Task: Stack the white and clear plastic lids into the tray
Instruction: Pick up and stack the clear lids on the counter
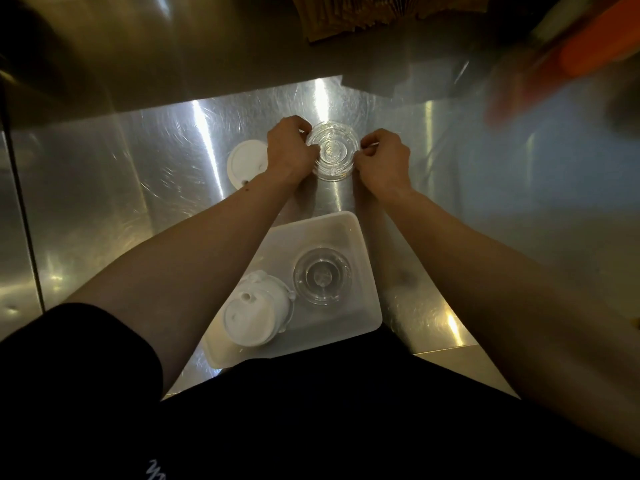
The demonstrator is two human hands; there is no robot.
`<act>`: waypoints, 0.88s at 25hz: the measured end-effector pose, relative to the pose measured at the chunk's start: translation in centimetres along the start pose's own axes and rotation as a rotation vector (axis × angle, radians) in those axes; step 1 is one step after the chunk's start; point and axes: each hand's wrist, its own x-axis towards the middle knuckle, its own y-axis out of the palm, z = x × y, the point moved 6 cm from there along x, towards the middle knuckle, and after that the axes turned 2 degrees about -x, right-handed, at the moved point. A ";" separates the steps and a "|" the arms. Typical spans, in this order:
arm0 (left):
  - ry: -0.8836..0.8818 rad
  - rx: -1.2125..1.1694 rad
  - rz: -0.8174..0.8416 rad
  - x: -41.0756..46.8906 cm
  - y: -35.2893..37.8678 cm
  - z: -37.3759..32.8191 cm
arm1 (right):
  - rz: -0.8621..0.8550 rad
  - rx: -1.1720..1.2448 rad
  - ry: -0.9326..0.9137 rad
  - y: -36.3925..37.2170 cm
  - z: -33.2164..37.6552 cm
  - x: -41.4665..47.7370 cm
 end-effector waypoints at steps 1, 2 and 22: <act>-0.002 -0.001 0.002 0.0 0.0 0.0 | 0.003 0.004 0.005 0.0 0.0 0.0; -0.001 0.002 0.002 -0.1 -0.1 0.0 | 0.007 0.008 0.010 0.1 -0.1 0.1; 0.054 -0.059 -0.023 -1.7 -2.6 -0.8 | 0.065 0.089 0.051 -0.8 0.8 -1.7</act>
